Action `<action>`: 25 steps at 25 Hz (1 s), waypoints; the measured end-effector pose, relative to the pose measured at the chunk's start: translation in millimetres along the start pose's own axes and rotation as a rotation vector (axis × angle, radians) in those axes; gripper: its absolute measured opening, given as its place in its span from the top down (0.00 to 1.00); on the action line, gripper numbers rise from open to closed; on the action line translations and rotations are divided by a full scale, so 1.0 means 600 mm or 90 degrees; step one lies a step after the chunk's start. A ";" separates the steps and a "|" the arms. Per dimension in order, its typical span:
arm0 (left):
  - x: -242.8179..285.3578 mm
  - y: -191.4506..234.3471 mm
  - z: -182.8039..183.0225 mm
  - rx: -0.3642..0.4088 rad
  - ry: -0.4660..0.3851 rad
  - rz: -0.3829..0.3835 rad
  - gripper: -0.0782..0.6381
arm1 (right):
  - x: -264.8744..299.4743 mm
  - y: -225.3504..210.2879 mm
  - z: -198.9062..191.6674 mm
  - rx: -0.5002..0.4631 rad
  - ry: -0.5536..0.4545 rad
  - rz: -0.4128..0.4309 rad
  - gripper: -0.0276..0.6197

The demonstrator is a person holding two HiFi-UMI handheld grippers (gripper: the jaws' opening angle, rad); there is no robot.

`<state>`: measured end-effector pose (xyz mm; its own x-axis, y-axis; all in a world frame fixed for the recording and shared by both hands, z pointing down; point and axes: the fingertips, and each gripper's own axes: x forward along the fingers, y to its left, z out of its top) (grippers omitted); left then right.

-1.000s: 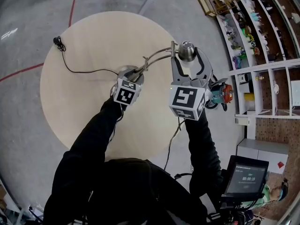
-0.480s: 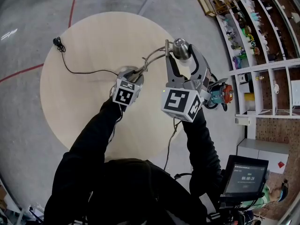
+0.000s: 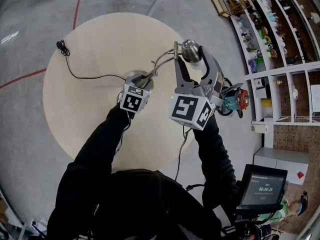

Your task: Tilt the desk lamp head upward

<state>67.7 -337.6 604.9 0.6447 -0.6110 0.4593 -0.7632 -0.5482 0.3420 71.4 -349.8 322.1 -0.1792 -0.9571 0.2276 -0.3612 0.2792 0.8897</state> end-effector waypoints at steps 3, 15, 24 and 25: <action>0.001 0.005 0.003 0.002 0.001 0.001 0.66 | 0.005 0.004 0.011 -0.019 -0.006 -0.001 0.48; -0.006 0.015 -0.031 0.001 0.037 0.024 0.66 | 0.003 0.007 0.002 0.029 -0.017 0.012 0.48; -0.033 0.031 -0.031 0.002 0.032 0.032 0.67 | -0.025 -0.005 -0.002 0.069 -0.040 -0.012 0.48; -0.036 0.031 -0.033 -0.006 0.033 0.030 0.67 | -0.030 -0.007 -0.003 0.072 -0.045 -0.016 0.48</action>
<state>38.7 -323.2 617.3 0.6048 -0.6054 0.5175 -0.7935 -0.5133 0.3270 77.6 -334.0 315.1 -0.2310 -0.9574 0.1734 -0.4673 0.2655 0.8433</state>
